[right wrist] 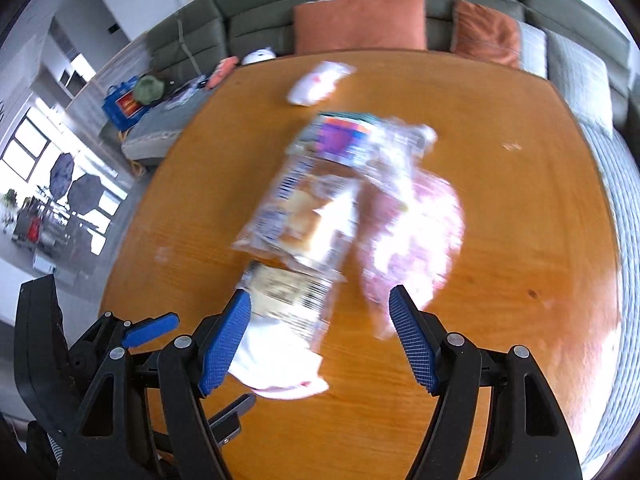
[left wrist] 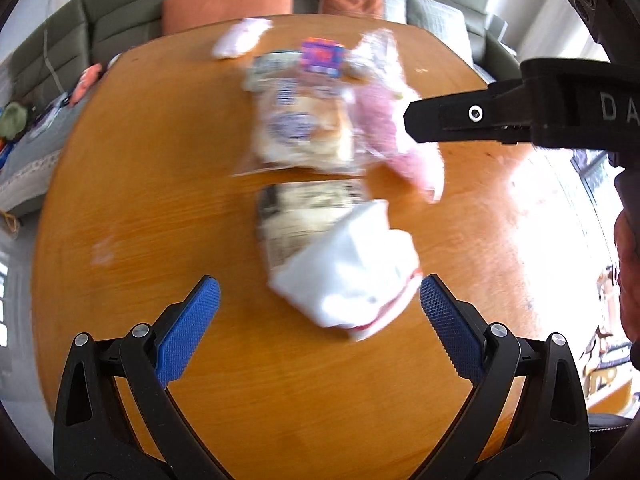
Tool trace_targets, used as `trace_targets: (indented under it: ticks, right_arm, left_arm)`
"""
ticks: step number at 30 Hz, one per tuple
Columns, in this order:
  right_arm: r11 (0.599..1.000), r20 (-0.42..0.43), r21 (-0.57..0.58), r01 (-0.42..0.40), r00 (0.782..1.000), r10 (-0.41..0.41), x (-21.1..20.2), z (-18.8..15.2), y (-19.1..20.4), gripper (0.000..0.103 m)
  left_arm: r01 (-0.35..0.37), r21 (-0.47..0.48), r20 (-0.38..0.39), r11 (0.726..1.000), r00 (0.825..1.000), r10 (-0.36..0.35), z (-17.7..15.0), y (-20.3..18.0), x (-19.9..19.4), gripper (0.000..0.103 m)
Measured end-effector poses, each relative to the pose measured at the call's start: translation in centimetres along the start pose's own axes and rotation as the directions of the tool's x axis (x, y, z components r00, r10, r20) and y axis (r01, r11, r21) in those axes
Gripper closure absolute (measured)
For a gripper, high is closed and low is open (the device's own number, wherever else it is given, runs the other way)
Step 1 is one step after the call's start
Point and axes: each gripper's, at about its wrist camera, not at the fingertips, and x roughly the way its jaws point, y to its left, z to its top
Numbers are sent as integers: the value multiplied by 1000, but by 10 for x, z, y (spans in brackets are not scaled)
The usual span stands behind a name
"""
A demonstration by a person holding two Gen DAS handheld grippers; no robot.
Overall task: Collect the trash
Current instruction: 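Return both tools to the table and grasp the white cloth with the left tool, then grasp the white-filled plastic bag with the right tool while the left tool holds the cloth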
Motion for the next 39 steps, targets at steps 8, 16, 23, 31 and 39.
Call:
trace_targets:
  ticks: [8, 16, 23, 31, 39]
  right_arm:
    - [999, -12, 49, 3, 1000, -3, -6, -12, -39, 31]
    - [986, -71, -128, -106, 993, 98, 4, -16, -20, 31]
    - [891, -203, -384, -241, 964, 173, 32, -14, 35, 31]
    - [721, -333, -620, -309, 936, 114, 77, -4, 91, 31]
    - [608, -349, -744, -277, 937, 1, 106, 7, 110, 25]
  left_arm:
    - [-58, 80, -50, 995, 997, 62, -1, -43, 37, 49]
    - [20, -6, -19, 1000, 1000, -20, -2, -16, 20, 79]
    - [-46, -127, 29, 991, 998, 50, -13, 29, -17, 80]
    - [-127, -291, 4, 948, 991, 134, -43, 74, -39, 80]
    - [-128, -380, -5, 916, 991, 136, -56, 105, -44, 80]
